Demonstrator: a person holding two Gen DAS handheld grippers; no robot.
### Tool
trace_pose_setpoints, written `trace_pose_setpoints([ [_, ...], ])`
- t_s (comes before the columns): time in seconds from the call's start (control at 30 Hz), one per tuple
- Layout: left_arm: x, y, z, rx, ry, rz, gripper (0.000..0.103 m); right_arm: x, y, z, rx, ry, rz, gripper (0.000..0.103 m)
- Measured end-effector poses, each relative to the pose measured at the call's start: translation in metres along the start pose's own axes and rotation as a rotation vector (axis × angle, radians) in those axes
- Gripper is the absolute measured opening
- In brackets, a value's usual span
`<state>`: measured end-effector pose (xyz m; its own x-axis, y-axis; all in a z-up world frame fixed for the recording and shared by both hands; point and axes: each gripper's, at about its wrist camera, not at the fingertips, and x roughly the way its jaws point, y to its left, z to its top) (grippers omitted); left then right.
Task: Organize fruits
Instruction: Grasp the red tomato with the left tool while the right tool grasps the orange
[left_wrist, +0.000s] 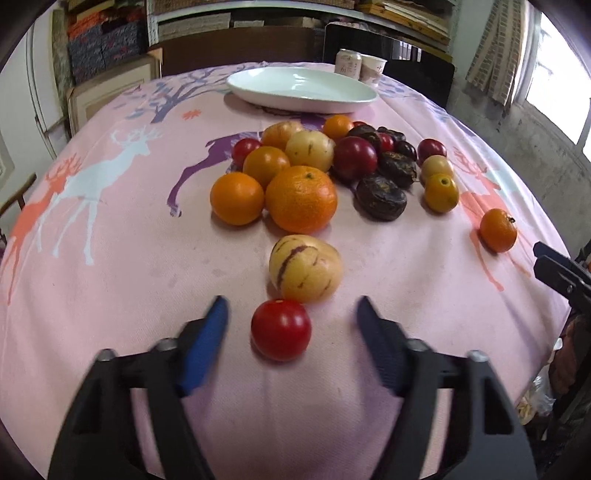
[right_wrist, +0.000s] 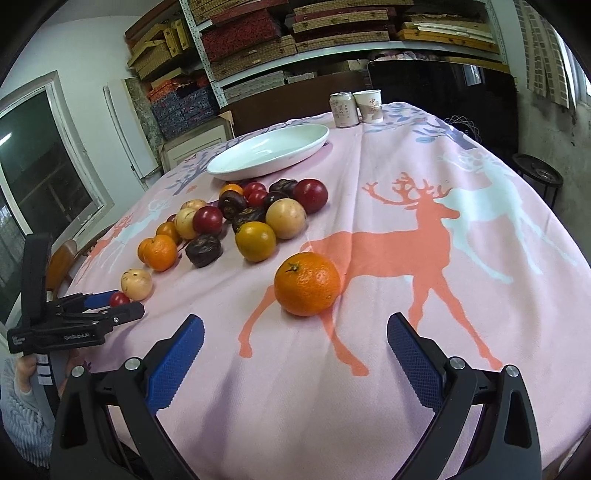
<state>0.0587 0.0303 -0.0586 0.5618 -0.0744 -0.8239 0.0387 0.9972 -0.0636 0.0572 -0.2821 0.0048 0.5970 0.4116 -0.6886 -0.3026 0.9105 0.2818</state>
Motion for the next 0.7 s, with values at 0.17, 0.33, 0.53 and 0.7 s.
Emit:
trace_pose_setpoints([
  [0.17,-0.001,0.002,0.003,-0.02,-0.015,-0.042,0.055,0.0,-0.003,0.001,0.008,0.005,0.007,0.1],
  [0.33,-0.008,0.006,-0.008,-0.022,-0.039,-0.064,0.04,-0.003,-0.002,0.001,-0.012,-0.011,-0.011,0.1],
  [0.53,-0.012,0.011,-0.013,-0.046,-0.066,-0.063,0.028,0.0,0.003,0.002,-0.037,-0.015,-0.037,0.09],
  [0.7,-0.014,0.014,-0.018,-0.06,-0.083,-0.072,0.027,0.007,0.007,0.006,-0.084,0.005,-0.072,0.064],
])
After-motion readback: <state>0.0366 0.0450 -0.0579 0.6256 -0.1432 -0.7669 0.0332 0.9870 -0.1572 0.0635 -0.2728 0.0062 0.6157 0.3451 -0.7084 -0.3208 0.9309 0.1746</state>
